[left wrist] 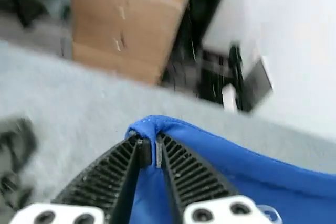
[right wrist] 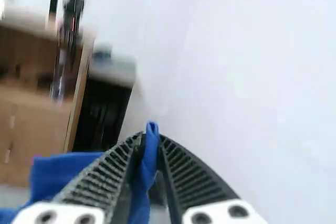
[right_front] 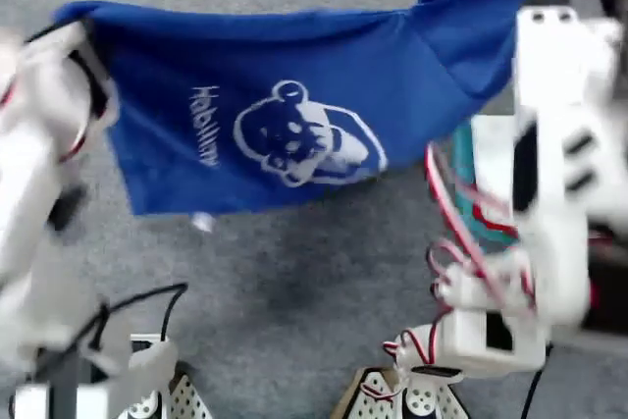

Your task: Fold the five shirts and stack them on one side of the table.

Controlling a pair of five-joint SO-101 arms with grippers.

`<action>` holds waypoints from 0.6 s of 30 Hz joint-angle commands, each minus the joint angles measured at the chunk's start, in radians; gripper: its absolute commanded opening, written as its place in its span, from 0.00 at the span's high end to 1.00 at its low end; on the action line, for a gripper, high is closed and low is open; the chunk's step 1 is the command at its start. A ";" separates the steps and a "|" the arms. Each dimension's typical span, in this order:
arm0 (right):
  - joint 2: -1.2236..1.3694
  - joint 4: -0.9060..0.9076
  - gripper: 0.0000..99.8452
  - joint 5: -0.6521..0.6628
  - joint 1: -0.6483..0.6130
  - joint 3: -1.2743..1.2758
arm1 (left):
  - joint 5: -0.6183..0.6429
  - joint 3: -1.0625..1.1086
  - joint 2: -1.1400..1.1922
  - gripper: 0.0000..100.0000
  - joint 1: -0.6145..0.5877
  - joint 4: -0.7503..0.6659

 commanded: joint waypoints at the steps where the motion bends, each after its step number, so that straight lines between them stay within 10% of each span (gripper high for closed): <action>1: -0.090 -0.048 1.00 0.011 -0.016 -0.030 | -0.058 -0.021 -0.120 0.98 -0.069 0.011; 18: -0.199 0.141 1.00 0.005 -0.240 0.378 | -0.135 0.951 -0.578 0.98 -0.172 -0.005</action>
